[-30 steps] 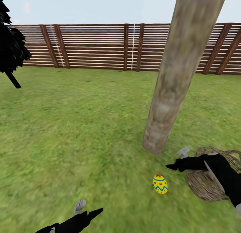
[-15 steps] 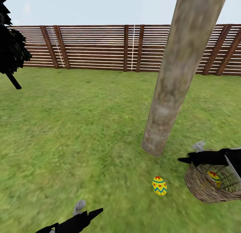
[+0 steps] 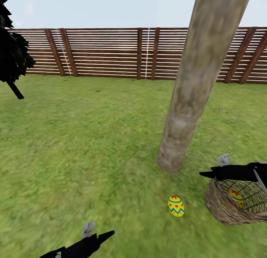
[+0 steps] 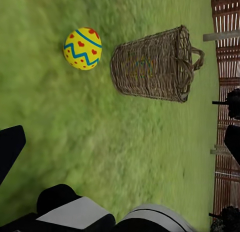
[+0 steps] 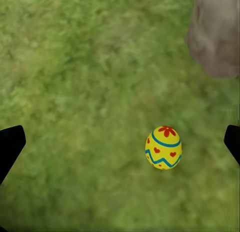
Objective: Take the three Easter eggs out of the wicker basket on the lawn in the garden, then place them on the lawn next to a single tree (choose any tree) so that all three eggs are next to the same tree and none are left in the basket.
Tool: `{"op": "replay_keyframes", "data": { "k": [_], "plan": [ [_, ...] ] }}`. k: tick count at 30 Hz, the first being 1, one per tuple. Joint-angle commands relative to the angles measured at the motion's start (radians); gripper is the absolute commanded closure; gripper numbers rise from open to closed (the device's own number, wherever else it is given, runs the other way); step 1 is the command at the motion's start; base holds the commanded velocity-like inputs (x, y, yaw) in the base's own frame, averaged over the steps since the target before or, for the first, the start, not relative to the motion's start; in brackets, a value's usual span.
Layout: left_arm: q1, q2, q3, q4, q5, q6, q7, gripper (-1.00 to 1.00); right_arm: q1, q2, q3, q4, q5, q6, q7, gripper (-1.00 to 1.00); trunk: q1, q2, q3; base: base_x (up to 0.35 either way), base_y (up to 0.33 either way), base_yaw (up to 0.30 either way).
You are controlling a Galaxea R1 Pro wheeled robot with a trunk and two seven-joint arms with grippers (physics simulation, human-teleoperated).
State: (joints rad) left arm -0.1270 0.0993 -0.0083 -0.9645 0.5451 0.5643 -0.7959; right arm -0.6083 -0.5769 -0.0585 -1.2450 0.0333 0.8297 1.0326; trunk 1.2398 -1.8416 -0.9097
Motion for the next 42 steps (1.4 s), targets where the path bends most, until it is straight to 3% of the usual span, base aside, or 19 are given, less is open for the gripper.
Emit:
{"op": "replay_keyframes", "data": {
  "k": [1, 21, 42],
  "plan": [
    [0.0, 0.0, -0.001, 0.0, 0.006, 0.007, 0.001, -1.0, -0.001, 0.0, -0.001, -0.001, 0.004, 0.006, 0.006, -1.0, 0.0, 0.0, -0.001, 0.0, -0.183, 0.0],
    [0.0, -0.002, -0.001, 0.0, 0.003, 0.006, 0.001, -1.0, -0.001, 0.004, 0.0, -0.004, 0.003, 0.008, 0.006, -1.0, 0.0, 0.0, -0.002, 0.0, -0.283, 0.012],
    [0.0, -0.003, -0.001, 0.0, 0.003, 0.007, 0.002, -1.0, -0.001, 0.024, 0.005, 0.006, 0.009, 0.008, 0.004, -1.0, 0.0, 0.0, -0.004, 0.0, -0.298, 0.254]
  ]
}}
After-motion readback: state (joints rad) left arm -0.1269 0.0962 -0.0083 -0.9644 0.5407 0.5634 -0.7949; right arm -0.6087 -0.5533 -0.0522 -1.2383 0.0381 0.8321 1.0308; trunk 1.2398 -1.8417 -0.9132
